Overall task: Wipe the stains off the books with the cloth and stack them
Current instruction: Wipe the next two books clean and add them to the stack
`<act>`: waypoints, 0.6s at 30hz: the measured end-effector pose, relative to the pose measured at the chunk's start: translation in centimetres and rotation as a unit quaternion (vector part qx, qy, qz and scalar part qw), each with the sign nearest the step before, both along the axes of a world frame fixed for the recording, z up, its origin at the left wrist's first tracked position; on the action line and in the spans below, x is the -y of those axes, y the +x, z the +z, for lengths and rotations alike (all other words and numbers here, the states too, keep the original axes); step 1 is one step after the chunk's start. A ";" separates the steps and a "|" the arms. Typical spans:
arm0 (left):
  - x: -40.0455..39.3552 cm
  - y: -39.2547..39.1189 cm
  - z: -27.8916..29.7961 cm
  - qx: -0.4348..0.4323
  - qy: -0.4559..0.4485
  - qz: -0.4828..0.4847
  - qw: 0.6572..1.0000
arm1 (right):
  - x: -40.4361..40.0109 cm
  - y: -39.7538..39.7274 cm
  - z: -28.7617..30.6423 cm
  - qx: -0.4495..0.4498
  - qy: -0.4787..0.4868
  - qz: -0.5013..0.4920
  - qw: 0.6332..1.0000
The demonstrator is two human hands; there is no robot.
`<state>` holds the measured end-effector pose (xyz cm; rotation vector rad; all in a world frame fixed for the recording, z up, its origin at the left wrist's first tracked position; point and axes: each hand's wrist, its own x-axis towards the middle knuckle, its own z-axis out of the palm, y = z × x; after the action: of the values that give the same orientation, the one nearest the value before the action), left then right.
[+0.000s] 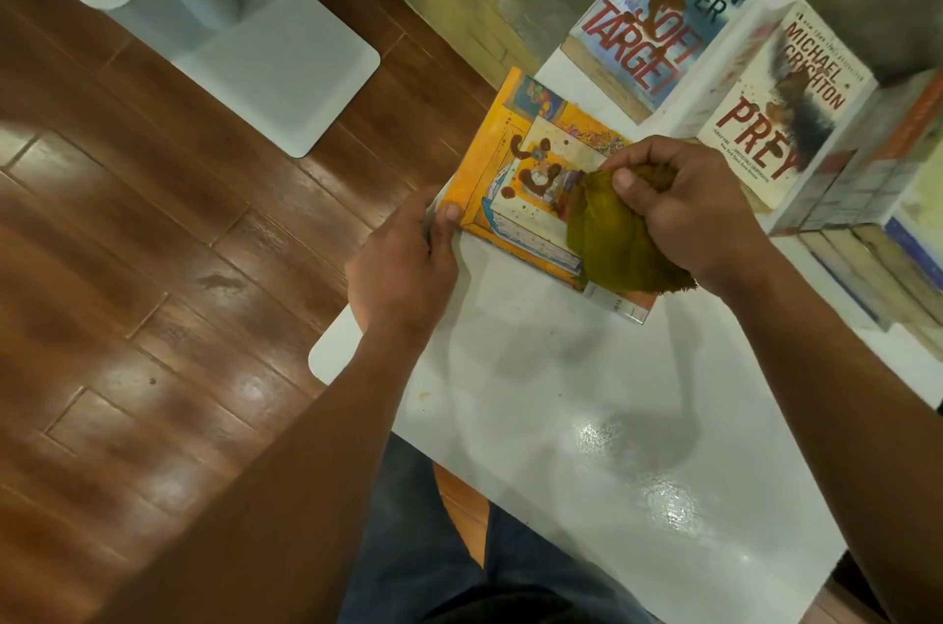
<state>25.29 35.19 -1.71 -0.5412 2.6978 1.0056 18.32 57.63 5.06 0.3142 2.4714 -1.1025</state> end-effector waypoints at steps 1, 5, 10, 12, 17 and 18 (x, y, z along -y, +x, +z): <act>0.0 0.0 0.0 0.001 -0.001 0.000 1.000 | 0.0 0.1 -0.2 -0.023 0.038 0.020 0.999; -0.1 0.0 -0.1 -0.008 0.003 -0.005 1.000 | 0.2 0.8 -1.2 -0.105 0.154 0.046 0.981; 0.0 0.0 -0.3 -0.013 0.000 -0.004 1.000 | 0.4 1.2 -0.2 -0.055 0.115 -0.039 0.991; 0.0 0.1 -0.4 -0.015 -0.004 -0.006 1.000 | -0.4 1.5 0.8 0.021 0.081 -0.107 0.991; -0.1 0.3 -0.6 -0.010 -0.011 0.000 1.000 | -2.3 2.9 2.7 0.099 0.046 -0.162 0.981; -0.1 0.2 -0.5 -0.002 -0.008 -0.003 1.000 | -2.5 3.0 3.3 0.108 0.016 -0.179 0.978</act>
<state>25.54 35.30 -2.19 -0.5337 2.7104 0.9859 21.36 60.16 8.33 0.8705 2.2926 -1.0959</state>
